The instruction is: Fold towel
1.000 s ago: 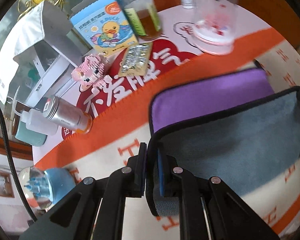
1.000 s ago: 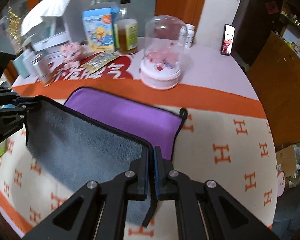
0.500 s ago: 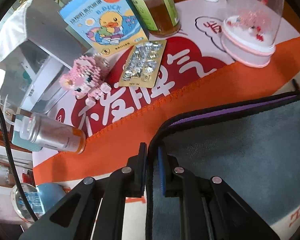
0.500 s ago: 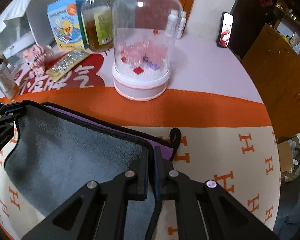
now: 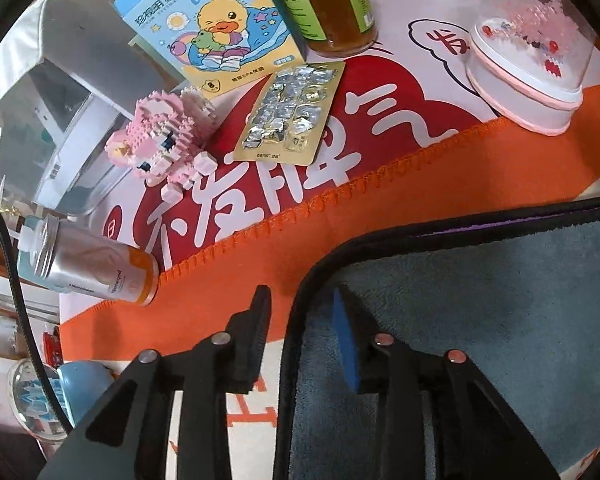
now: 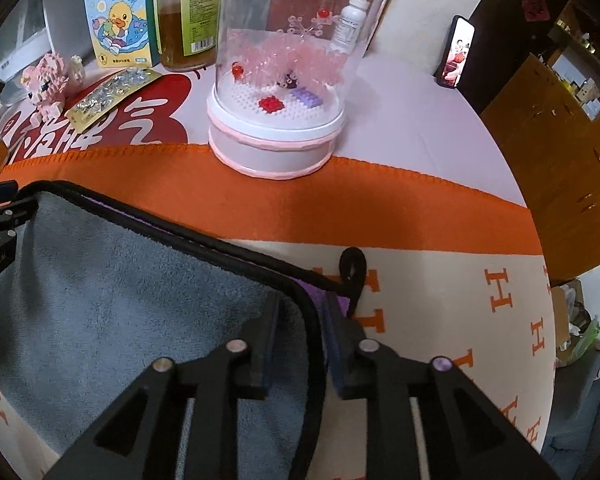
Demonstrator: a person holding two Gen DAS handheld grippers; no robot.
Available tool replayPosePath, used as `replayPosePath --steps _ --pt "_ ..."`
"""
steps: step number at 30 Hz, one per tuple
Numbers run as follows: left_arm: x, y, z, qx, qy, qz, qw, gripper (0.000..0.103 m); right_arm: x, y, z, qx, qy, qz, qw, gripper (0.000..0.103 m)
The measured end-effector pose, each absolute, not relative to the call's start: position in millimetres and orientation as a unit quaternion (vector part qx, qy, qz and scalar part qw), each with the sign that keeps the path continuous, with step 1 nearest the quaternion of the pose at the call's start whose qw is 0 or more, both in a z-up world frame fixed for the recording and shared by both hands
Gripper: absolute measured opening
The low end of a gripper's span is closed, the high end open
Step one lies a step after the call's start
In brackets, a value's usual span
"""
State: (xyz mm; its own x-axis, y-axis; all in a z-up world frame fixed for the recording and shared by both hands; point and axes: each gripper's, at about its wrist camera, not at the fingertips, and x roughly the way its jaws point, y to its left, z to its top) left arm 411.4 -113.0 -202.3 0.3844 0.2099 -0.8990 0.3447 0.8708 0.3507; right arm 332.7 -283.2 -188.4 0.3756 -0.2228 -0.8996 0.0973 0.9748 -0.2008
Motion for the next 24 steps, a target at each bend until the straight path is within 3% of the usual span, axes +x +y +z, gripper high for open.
replayPosePath --steps 1,3,5,24 --pt "412 -111 -201 0.246 0.555 -0.039 0.794 0.041 332 -283 -186 -0.056 0.547 -0.098 0.829 0.028" --pt "413 -106 -199 0.242 0.554 -0.028 0.796 0.068 331 -283 -181 -0.056 0.542 -0.101 0.832 0.03" --pt "411 -101 -195 0.232 0.554 -0.025 0.799 0.076 329 -281 -175 -0.055 0.537 -0.102 0.836 0.032" --pt "335 -66 -124 0.159 0.548 -0.025 0.821 0.079 283 -234 -121 -0.038 0.505 -0.077 0.859 0.032"
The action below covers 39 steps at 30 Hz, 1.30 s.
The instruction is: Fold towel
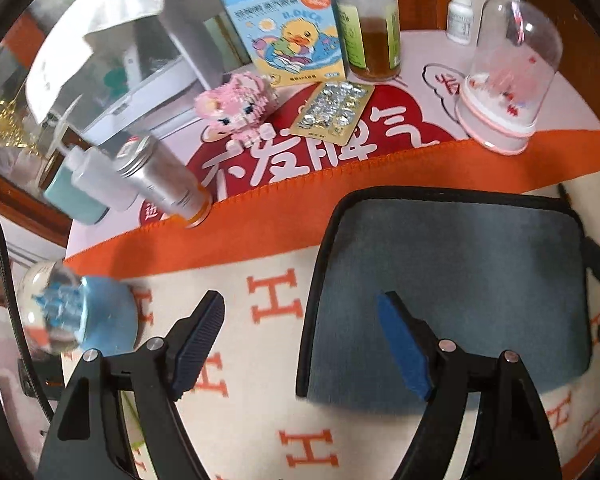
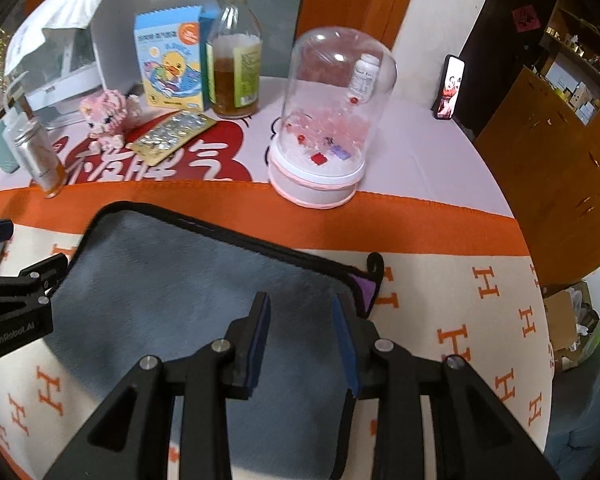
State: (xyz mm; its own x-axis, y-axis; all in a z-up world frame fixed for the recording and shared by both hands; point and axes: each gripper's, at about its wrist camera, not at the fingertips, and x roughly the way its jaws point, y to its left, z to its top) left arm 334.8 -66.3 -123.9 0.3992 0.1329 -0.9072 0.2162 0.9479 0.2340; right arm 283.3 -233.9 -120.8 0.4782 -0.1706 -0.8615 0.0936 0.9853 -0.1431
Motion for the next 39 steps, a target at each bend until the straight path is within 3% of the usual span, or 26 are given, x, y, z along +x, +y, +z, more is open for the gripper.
replayPosePath --steps 9,13,22,27,31,39 --pt "270 -40 -86 0.104 0.531 -0.031 0.841 0.08 237 -212 -93 -0.032 0.489 -0.063 0.869 0.033" --pt "237 -27 -72 0.09 0.516 -0.028 0.851 0.081 212 -201 -82 -0.029 0.478 -0.061 0.875 0.041" --pt "160 0 -37 0.065 0.483 -0.025 0.873 0.085 149 -178 -57 -0.016 0.458 -0.038 0.888 0.042" --pt "116 15 -27 0.044 0.481 -0.024 0.876 0.085 108 -161 -44 -0.012 0.445 -0.017 0.895 0.043" --pt "84 28 -25 0.028 0.479 -0.016 0.877 0.085 72 -150 -35 -0.009 0.433 -0.006 0.901 0.051" --pt "31 45 -21 0.025 0.473 0.003 0.881 0.085 19 -140 -29 -0.001 0.434 0.008 0.901 0.052"
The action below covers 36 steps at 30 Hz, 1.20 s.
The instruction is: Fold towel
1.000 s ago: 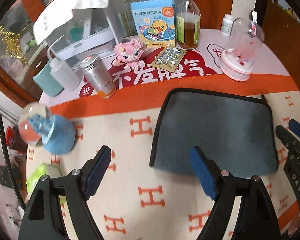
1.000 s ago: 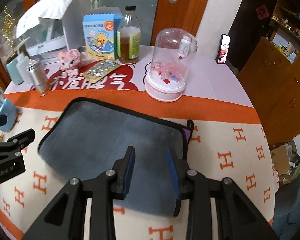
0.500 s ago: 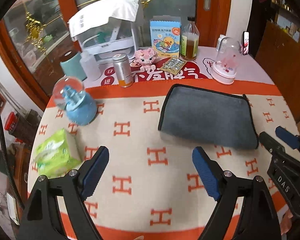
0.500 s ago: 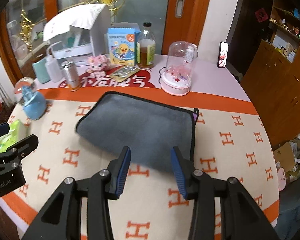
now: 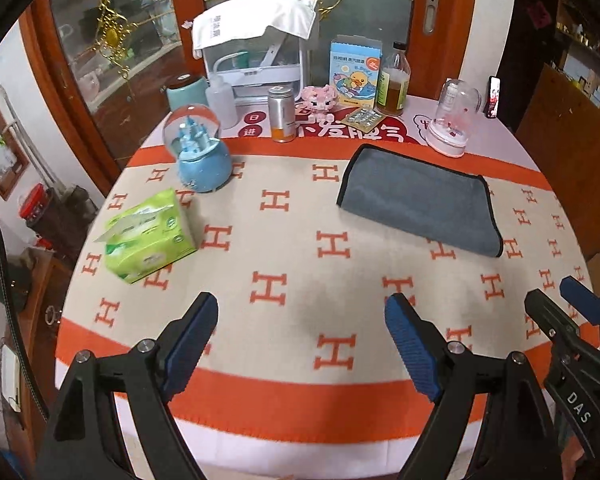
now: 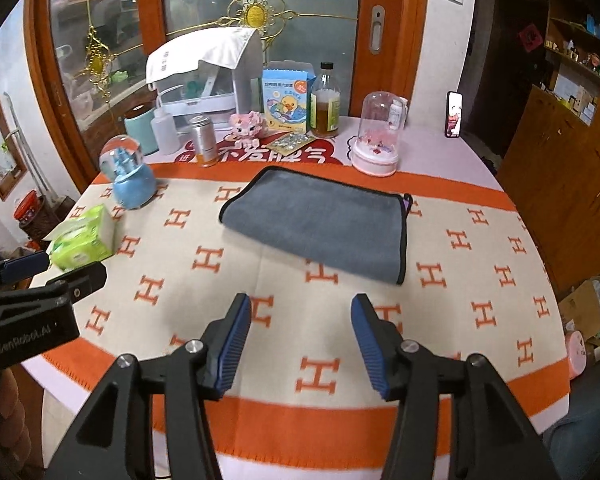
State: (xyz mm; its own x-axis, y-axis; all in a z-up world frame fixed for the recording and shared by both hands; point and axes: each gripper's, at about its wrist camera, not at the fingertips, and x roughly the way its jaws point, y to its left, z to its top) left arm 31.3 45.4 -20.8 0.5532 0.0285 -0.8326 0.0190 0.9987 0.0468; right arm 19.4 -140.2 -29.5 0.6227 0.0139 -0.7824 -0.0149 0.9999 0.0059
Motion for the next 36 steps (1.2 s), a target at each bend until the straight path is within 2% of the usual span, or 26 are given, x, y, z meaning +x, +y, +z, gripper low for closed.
replayPosePath --steps 14,36 --pt "-30 41 -12 0.043 0.469 -0.001 0.882 0.085 -35 -130 -27 0.017 0.456 0.027 0.89 0.052" --pt "-36 21 -2 0.039 0.464 -0.004 0.885 0.085 -45 -132 -15 -0.004 0.443 0.014 0.896 0.052"
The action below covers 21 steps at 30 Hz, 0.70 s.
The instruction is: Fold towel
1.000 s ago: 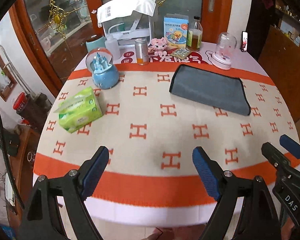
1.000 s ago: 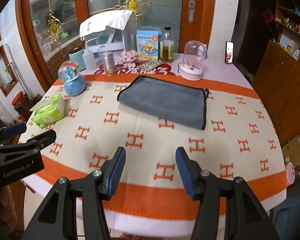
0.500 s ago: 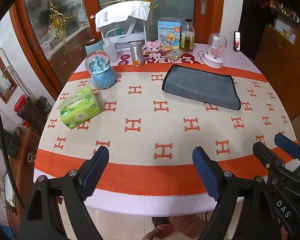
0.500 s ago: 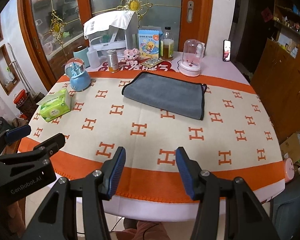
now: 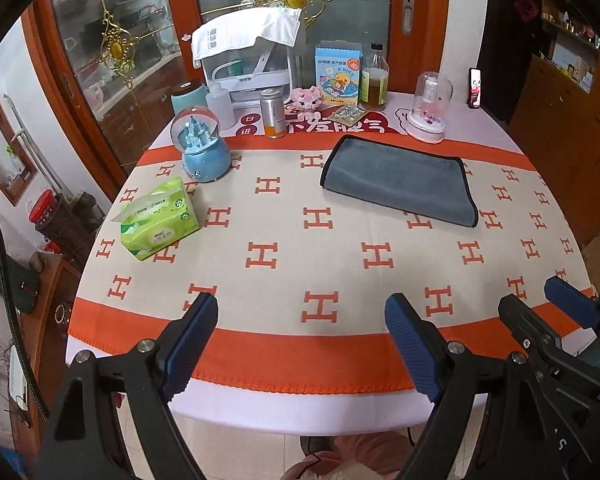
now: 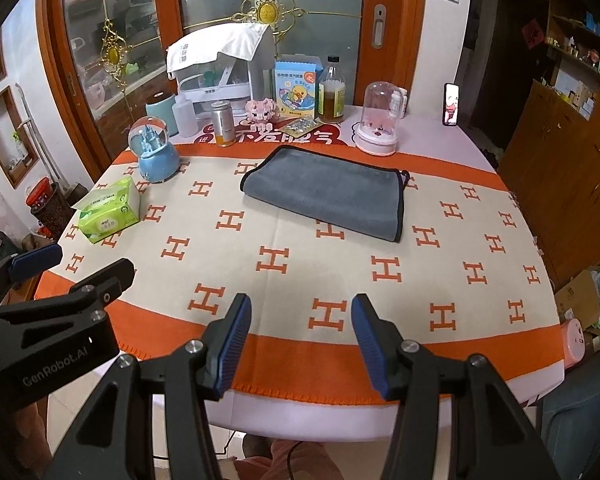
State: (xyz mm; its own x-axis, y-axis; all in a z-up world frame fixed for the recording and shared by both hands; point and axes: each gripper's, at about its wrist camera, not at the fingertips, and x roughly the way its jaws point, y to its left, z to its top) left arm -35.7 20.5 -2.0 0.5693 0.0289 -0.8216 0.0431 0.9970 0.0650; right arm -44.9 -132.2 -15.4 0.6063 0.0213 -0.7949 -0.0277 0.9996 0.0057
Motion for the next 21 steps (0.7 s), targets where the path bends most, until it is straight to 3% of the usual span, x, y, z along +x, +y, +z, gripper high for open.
replayPosePath --steps 21 --pt "-21 9 3 0.046 0.458 -0.004 0.888 0.085 -31 -139 -14 -0.006 0.441 0.007 0.897 0.052"
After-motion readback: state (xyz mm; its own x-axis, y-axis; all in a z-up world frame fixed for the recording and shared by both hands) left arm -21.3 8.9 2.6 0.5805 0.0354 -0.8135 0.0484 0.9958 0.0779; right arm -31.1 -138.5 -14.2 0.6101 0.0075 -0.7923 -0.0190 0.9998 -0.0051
